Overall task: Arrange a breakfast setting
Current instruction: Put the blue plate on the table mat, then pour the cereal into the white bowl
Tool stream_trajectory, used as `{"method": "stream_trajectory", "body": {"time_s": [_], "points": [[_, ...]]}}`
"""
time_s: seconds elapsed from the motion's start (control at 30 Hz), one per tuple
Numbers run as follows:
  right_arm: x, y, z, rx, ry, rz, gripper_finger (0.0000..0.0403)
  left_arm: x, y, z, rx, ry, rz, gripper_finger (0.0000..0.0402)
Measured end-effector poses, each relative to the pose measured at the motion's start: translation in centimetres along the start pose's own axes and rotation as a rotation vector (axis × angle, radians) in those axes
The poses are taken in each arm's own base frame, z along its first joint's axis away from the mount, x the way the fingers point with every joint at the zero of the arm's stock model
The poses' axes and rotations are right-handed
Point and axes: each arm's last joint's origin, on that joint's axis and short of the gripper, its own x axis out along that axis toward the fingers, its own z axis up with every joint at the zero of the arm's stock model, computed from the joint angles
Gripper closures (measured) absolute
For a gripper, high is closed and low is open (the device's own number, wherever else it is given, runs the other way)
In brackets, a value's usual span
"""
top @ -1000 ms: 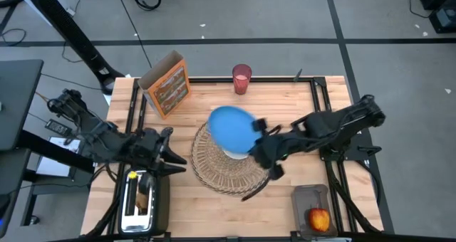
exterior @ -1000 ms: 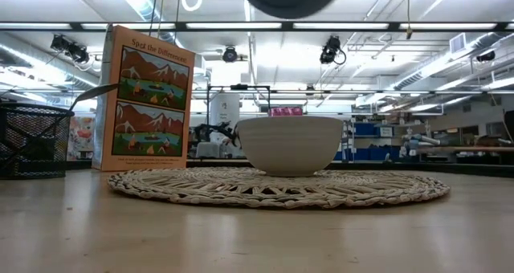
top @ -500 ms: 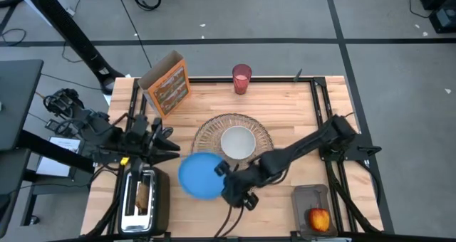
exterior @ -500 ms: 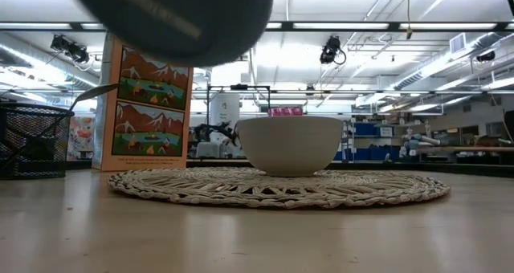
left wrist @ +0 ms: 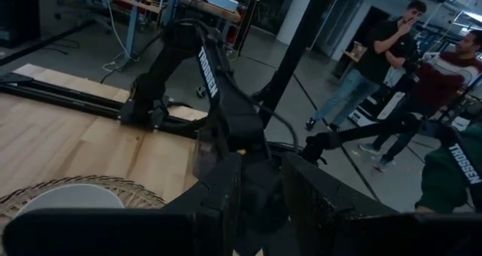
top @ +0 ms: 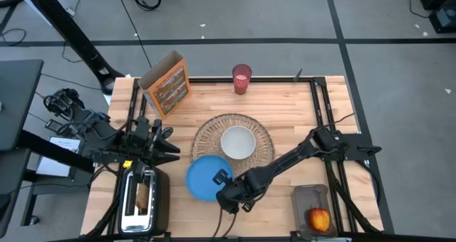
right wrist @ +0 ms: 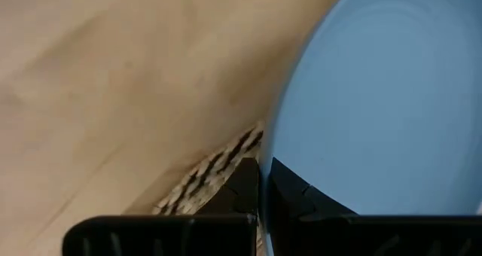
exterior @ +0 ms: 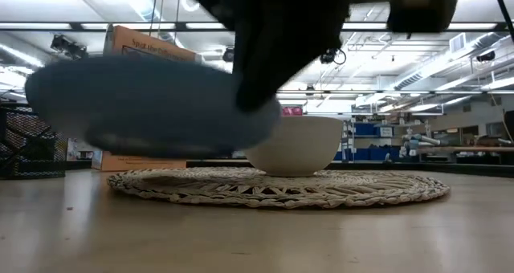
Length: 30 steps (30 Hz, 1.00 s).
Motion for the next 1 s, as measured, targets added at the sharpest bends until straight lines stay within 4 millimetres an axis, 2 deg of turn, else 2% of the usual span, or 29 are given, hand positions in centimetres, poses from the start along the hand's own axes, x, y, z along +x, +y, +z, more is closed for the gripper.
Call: {"method": "stream_trajectory", "body": {"time_s": [0.1, 0.33, 0.67, 0.83, 1.0], "points": [[1.3, -0.3, -0.6, 0.007, 0.039, 0.012, 0.0390, 0.0, 0.0, 0.0, 0.000, 0.000, 0.000, 0.0297], [2.3, -1.0, -1.4, -0.010, 0.081, 0.011, 0.0385, 0.0, 0.0, 0.0, 0.000, -0.001, 0.000, 0.0297], [2.2, -0.9, -1.0, -0.010, 0.063, -0.022, 0.0311, 0.0, 0.0, 0.0, 0.002, 0.000, 0.002, 0.0296], [1.1, -0.9, 0.0, -0.015, 0.053, -0.072, 0.0269, 0.0, 0.0, 0.0, 0.015, 0.000, 0.003, 0.0296], [-1.8, -1.7, 1.8, 0.033, 0.025, -0.126, 0.0240, 0.0, 0.0, 0.0, 0.033, 0.000, 0.003, 0.0296]]}}
